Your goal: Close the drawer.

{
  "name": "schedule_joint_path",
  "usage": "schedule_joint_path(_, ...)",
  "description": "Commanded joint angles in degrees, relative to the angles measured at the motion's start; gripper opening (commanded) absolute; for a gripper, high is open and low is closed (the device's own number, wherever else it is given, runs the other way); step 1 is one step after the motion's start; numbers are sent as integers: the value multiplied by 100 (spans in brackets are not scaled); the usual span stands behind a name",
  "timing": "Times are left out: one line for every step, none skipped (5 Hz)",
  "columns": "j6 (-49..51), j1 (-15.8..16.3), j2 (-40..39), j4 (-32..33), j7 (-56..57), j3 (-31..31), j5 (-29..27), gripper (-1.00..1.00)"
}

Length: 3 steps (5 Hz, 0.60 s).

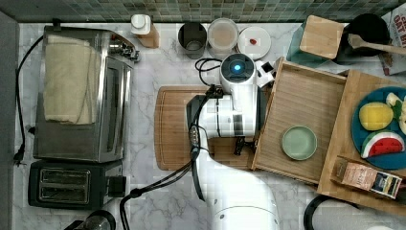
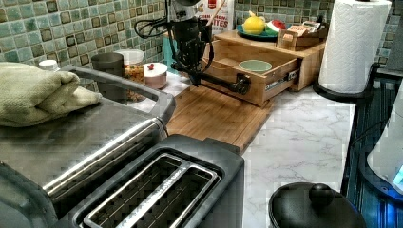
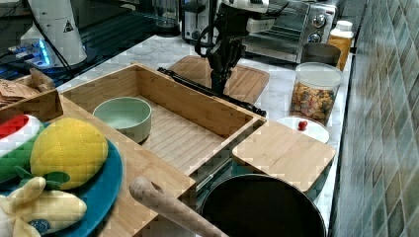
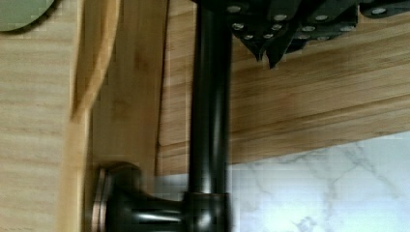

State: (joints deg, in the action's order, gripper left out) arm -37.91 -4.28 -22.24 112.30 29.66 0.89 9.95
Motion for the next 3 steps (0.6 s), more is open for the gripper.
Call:
schedule_joint_path(-427, -727, 403, 70, 841, 324, -177, -100)
schedule_joint_path(-428, -950, 393, 33, 1034, 499, -187, -100)
schedule_joint_path(-458, -1155, 420, 21, 1319, 707, -256, -100)
